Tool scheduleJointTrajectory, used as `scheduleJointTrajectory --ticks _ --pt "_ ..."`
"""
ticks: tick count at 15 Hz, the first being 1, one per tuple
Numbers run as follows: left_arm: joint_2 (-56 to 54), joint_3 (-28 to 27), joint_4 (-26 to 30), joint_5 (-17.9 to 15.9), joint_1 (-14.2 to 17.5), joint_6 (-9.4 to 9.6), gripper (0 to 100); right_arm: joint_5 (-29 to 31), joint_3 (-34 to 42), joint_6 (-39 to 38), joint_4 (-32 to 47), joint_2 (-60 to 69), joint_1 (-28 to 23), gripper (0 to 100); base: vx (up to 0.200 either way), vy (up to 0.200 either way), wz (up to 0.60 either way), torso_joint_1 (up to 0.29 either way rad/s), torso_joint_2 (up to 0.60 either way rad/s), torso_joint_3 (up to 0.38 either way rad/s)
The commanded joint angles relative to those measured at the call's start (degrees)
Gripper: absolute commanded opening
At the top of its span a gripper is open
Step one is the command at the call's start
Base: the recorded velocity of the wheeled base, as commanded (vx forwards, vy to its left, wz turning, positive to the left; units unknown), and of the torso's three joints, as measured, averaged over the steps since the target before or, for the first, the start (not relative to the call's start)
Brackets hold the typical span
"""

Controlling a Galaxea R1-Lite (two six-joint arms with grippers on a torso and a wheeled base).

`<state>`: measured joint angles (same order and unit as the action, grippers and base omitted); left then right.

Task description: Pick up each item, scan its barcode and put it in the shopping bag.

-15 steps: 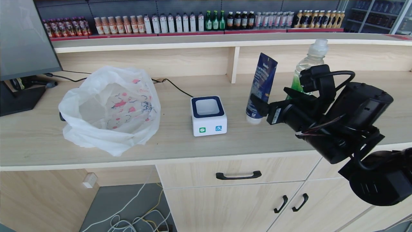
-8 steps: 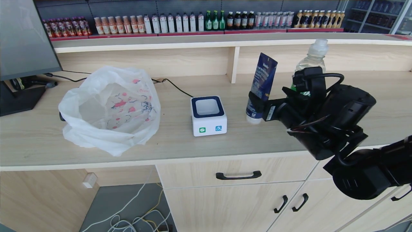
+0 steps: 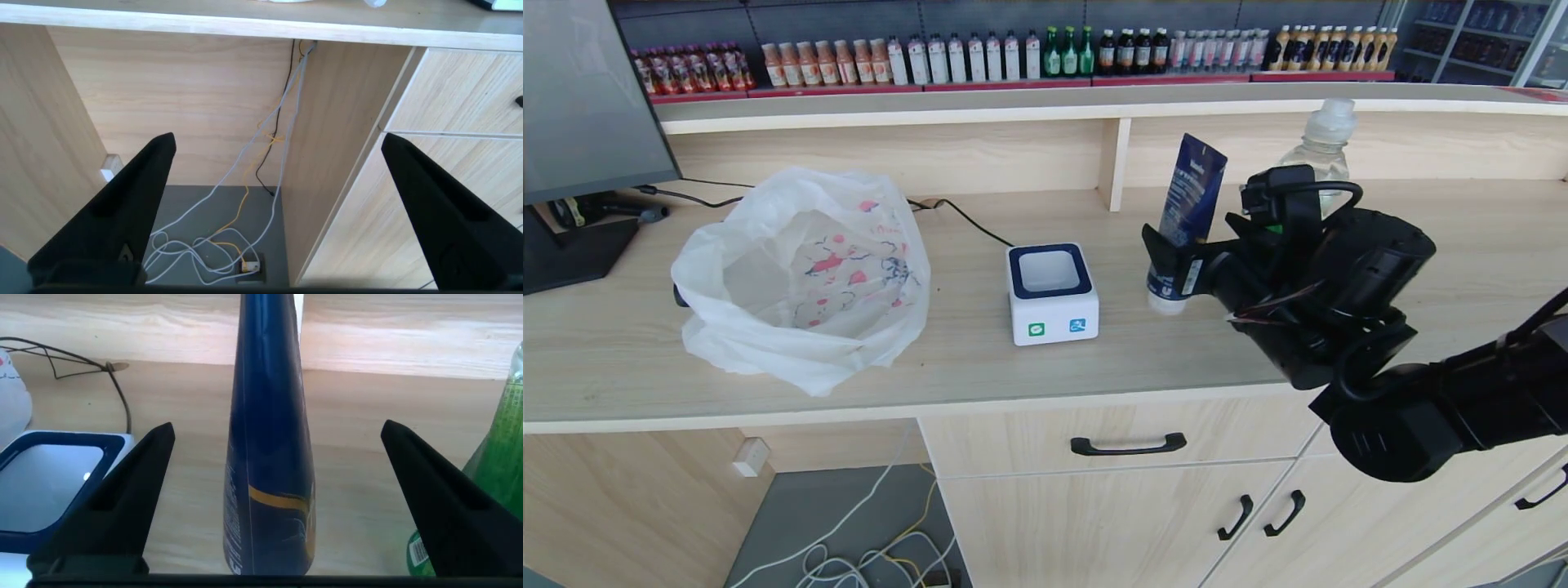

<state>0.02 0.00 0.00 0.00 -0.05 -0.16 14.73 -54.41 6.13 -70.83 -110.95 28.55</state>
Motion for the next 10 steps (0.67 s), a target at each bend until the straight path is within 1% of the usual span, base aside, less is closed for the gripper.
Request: scheduleJointTrajectory --ticks 1,3,5,8,10 --pt "-0.02 0.00 0.00 0.00 0.05 -0.02 100 0.04 -1.32 0.02 -0.01 -1.73 0.01 100 0.000 0.000 0.00 0.000 0.00 0.000" --pt "-0.02 0.00 0.00 0.00 -0.04 -0.02 100 1.80 -2.90 -0.42 -0.01 -3.40 0.01 100 0.000 0.000 0.00 0.000 0.00 0.000" --pt "-0.02 0.00 0.00 0.00 -0.04 -0.02 100 2.06 -5.01 -0.77 -0.01 -4.45 0.01 100 0.000 0.000 0.00 0.000 0.00 0.000" --pt "-0.02 0.00 0.00 0.00 -0.04 -0.02 100 3.99 -6.68 -1.47 -1.42 -5.77 -0.07 100 0.000 0.000 0.00 0.000 0.00 0.000" --pt "-0.02 0.00 0.00 0.00 0.05 -0.02 100 4.17 -7.20 -1.91 -1.42 -6.12 -0.07 100 0.000 0.000 0.00 0.000 0.00 0.000"
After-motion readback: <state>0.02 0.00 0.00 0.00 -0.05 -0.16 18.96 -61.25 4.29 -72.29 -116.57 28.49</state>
